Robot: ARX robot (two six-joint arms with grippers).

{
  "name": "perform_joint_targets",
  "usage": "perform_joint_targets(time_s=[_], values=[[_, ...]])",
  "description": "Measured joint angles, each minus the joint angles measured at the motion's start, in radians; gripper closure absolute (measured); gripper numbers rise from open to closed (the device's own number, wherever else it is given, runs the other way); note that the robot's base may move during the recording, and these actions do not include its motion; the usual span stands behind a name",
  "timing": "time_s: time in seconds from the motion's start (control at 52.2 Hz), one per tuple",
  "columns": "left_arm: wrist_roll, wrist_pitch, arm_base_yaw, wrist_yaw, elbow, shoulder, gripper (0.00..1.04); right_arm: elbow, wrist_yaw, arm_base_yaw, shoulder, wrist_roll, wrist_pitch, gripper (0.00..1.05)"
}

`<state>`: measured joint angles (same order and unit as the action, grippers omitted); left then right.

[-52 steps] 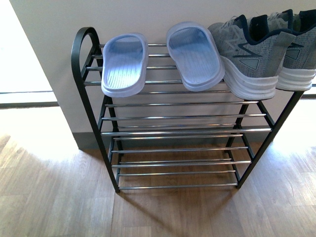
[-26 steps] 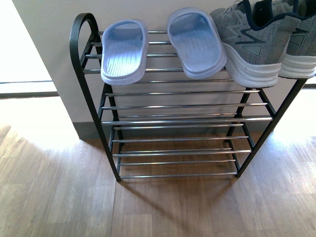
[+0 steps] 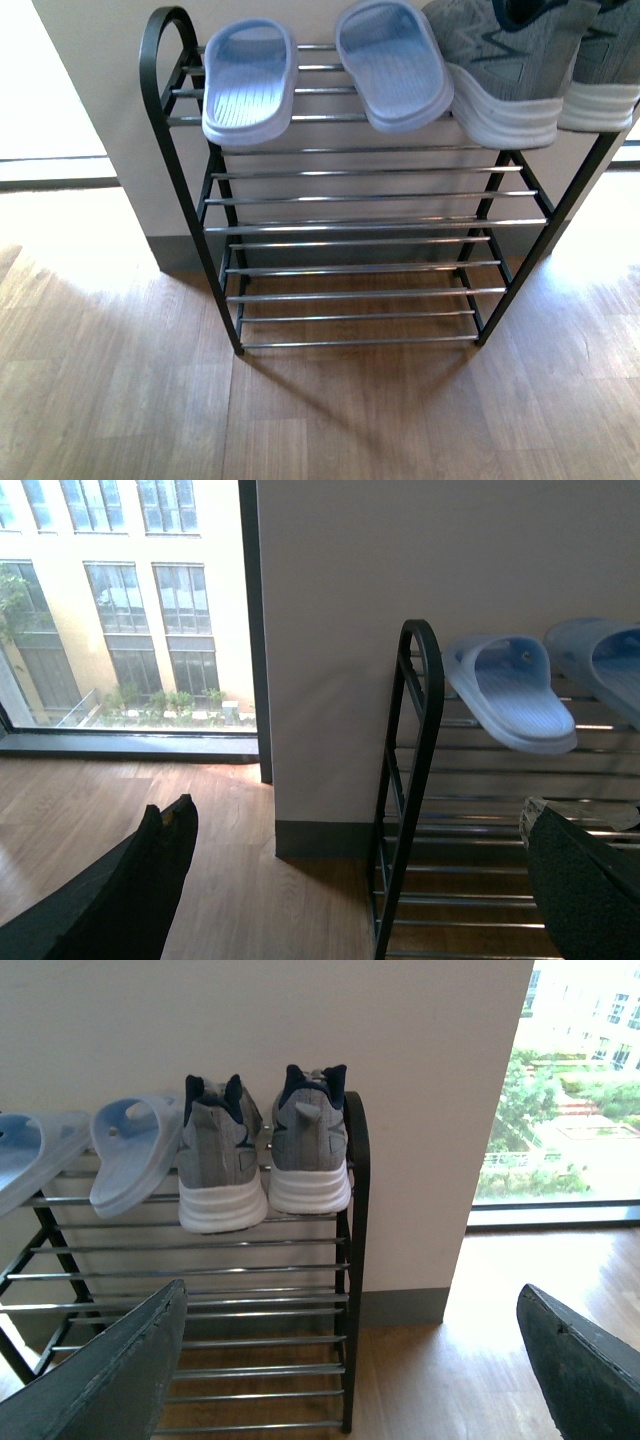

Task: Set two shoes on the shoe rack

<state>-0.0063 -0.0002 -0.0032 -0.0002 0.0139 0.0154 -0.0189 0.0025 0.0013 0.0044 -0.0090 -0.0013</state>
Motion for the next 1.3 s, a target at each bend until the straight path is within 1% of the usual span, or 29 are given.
perform_joint_targets(time_s=[1.303], values=[[0.0,0.0,0.0,0.0,0.0,0.0,0.09,0.0,-0.002,0.0,0.0,0.002,0.0,0.09]])
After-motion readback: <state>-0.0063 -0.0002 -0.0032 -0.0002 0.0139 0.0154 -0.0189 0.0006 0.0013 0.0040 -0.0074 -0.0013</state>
